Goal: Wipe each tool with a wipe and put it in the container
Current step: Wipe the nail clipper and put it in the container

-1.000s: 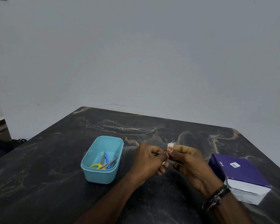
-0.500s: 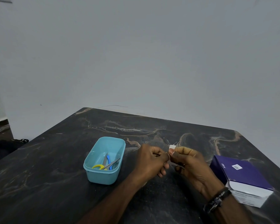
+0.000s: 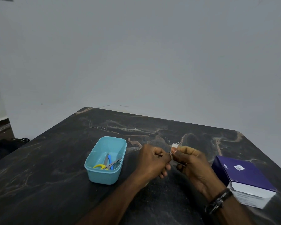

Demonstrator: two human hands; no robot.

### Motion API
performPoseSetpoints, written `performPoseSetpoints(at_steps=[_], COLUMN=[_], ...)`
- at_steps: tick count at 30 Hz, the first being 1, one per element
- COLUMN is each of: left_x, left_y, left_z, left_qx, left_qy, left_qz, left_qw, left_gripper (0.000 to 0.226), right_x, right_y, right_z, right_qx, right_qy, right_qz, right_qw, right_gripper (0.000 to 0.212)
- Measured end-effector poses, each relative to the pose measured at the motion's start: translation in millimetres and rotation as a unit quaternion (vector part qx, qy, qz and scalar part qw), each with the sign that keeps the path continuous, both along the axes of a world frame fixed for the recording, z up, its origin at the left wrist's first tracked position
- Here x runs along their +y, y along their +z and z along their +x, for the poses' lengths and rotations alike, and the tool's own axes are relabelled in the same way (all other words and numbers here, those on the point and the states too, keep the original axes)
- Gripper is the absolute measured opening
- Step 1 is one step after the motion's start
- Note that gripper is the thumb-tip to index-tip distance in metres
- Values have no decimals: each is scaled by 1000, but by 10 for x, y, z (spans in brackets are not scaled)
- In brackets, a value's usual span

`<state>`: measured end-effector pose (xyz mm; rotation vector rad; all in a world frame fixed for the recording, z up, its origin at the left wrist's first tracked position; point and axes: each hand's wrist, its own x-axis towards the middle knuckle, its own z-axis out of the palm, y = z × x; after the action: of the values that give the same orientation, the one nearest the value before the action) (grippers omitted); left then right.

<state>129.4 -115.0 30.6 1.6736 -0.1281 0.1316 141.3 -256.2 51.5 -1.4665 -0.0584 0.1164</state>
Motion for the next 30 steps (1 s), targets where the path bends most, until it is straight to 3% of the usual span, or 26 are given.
performPoseSetpoints(at_steps=[5, 11, 20, 30], left_x=[-16, -46, -22, -78], left_y=[-3, -12, 25, -11], left_z=[-5, -9, -28, -22], left_qx=[5, 14, 3, 13], left_qy=[-2, -18, 9, -12], left_qz=[3, 7, -5, 11], left_qw=[1000, 1000, 1000, 1000], left_gripper=[23, 20, 27, 20], right_x=[-28, -29, -17, -65], right_y=[4, 10, 19, 1], right_z=[-3, 26, -12, 59], right_qx=[13, -13, 18, -25], right_qy=[6, -59, 21, -56], right_qz=[-24, 47, -22, 44], right_qw=[1000, 997, 999, 997], right_gripper=[14, 11, 14, 10])
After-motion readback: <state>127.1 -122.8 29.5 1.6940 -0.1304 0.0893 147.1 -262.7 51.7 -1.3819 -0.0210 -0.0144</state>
